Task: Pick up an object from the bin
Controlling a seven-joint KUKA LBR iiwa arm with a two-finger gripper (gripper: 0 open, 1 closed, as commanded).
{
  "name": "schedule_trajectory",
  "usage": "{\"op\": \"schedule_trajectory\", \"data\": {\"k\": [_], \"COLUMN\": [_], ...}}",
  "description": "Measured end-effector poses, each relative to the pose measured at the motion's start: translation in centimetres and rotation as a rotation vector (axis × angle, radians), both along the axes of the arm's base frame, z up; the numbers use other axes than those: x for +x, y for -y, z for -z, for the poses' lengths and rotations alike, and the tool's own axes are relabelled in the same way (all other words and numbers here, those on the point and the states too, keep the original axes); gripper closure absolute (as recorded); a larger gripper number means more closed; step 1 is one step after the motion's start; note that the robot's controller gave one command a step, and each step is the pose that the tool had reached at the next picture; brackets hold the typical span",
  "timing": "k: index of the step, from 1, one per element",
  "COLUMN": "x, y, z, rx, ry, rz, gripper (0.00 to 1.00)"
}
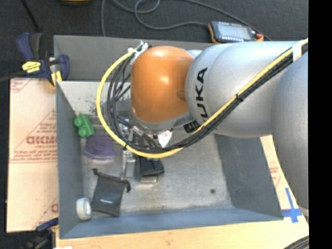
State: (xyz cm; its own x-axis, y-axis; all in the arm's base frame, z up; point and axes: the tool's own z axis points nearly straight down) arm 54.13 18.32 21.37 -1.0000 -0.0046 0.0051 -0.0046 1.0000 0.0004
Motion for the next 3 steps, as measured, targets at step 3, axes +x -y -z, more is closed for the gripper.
{"op": "schedule_trajectory", "data": {"k": [3], "x": [-1.0], "y": [3.9], "z": [5.8], "rx": [0.0], "ry": [0.008], "rz": [0.257], "gripper": [0.0]}}
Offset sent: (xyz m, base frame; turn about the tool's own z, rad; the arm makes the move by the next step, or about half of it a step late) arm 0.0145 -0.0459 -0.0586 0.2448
